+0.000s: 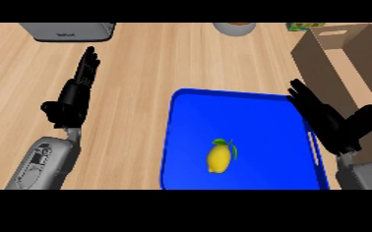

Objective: Pick the lemon from the tray and place it in the cardboard box

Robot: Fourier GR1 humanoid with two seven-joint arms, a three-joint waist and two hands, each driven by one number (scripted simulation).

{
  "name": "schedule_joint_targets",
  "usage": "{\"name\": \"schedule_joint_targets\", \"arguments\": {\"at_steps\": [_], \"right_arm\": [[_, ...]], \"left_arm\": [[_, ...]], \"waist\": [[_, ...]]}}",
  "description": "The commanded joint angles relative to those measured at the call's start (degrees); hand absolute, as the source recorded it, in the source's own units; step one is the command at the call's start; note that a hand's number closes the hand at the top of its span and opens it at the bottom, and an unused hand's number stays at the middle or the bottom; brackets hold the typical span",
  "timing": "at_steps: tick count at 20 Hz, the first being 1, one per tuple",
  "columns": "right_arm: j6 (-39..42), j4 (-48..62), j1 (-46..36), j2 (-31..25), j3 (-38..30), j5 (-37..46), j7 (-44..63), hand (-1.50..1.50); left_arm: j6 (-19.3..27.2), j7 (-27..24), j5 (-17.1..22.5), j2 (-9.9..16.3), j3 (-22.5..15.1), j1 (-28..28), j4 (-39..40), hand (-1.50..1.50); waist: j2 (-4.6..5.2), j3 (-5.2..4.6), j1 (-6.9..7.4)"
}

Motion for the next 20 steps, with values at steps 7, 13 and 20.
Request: {"name": "schedule_joint_targets", "arguments": {"at_steps": [7, 13, 20], "right_arm": [[-35.2, -6.5, -0.9, 8.8, -10.6, 10.0, -8.4, -1.50], [-51.8, 9.0, 14.9, 1.2, 3.2, 34.3, 6.3, -1.50], [-62.4, 10.4, 18.0, 2.5, 8.4, 47.2, 14.1, -1.50]], "left_arm": [[-3.7, 3.5, -1.0, 1.2, -3.7, 2.3, 0.4, 0.00], [-6.6, 4.5, -1.9, 1.5, -7.1, 1.9, -1.3, 0.00], [-8.3, 5.9, -2.0, 1.1, -9.0, 1.3, -1.9, 0.00]], "waist": [[-6.41, -0.21, -9.69], [0.75, -1.98, -4.39], [1.08, -2.13, -2.03]]}}
